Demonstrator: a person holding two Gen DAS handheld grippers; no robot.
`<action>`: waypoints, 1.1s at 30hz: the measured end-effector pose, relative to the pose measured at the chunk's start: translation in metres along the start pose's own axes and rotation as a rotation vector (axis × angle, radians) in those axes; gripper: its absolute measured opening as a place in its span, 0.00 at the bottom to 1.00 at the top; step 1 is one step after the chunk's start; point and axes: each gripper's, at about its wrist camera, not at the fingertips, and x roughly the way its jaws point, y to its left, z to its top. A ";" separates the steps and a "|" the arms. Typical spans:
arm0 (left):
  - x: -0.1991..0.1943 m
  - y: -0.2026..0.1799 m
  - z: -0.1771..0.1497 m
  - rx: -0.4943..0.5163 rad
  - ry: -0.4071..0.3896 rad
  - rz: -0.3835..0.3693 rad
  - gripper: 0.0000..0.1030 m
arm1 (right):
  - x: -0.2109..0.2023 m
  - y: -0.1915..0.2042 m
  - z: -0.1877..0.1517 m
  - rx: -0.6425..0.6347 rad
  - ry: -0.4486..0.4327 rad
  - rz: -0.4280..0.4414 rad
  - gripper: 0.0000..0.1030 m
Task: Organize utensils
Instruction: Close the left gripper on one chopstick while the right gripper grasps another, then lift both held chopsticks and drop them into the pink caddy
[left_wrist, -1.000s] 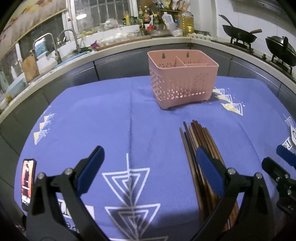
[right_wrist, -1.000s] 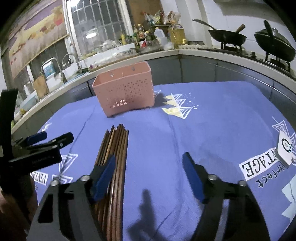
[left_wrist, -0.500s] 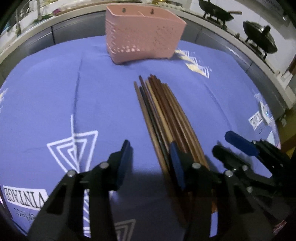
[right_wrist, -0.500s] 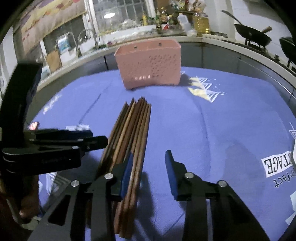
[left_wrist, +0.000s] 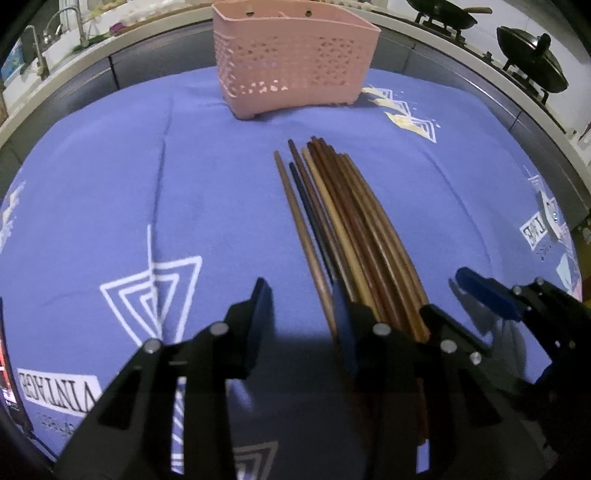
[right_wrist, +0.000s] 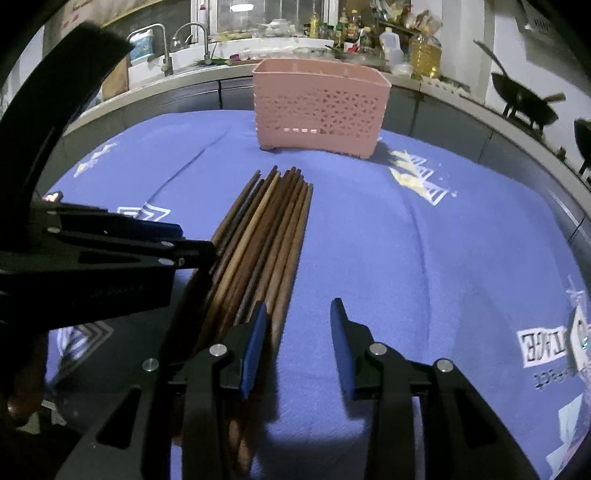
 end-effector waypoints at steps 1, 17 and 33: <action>-0.002 -0.002 0.001 0.004 -0.003 0.011 0.34 | 0.001 -0.003 -0.001 0.004 0.002 -0.007 0.36; -0.002 0.023 -0.005 0.068 -0.017 0.022 0.07 | 0.003 -0.038 -0.004 0.067 0.054 -0.013 0.27; 0.037 0.032 0.070 0.086 -0.021 -0.031 0.05 | 0.077 -0.070 0.089 0.098 0.161 0.127 0.05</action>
